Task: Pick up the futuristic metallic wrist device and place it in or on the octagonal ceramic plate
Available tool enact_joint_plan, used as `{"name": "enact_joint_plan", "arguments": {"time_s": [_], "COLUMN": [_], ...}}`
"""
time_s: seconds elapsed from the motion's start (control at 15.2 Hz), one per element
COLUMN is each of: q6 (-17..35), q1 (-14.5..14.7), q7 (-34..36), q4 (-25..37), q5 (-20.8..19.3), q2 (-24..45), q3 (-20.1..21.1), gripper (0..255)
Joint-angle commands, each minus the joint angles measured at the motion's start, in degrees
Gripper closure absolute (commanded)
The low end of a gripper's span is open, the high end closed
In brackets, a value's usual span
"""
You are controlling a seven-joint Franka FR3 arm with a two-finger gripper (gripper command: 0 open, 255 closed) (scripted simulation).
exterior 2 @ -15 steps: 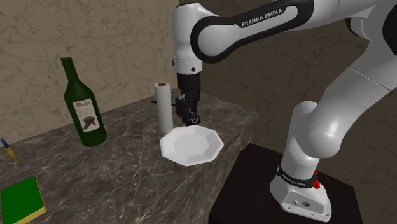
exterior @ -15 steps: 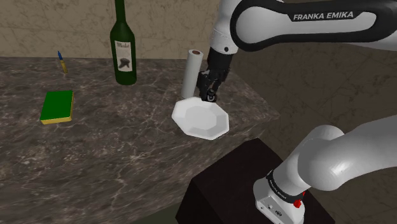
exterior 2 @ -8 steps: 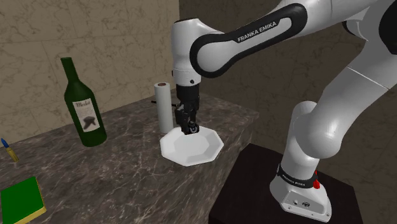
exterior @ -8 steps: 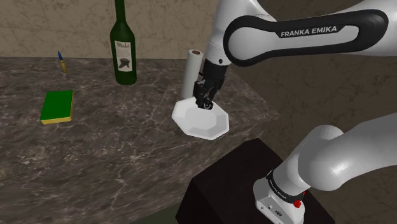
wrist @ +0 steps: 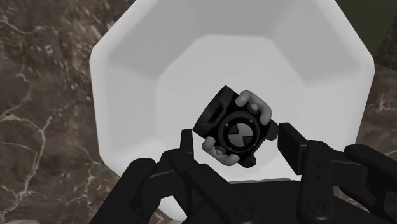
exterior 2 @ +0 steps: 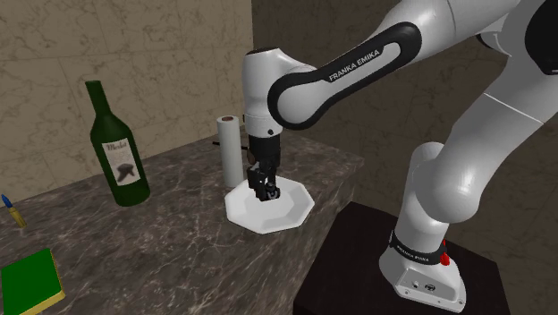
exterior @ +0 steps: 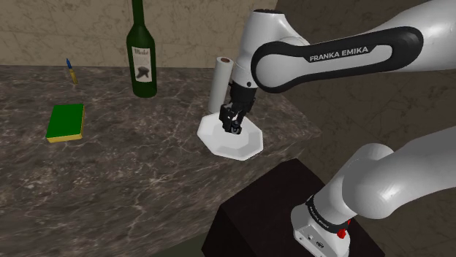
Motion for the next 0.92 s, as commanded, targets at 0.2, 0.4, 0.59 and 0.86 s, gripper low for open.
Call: {"name": "enact_joint_plan", "arguments": {"time_s": [0.2,0.4,0.59,0.86], "q6": [0.6,0.6,0.6,-3.6], "q1": [0.0,0.0,0.0,0.0], "q7": [0.0,0.0,0.0,-0.1], "q4": [-0.4,-0.4,-0.4,2.3], "q5": [0.0,0.0,0.0,0.0], "q2": [0.2,0.2,0.2,-1.3], "q3": [0.1,0.1,0.1,-0.3], "gripper": [255,0,0,0]}}
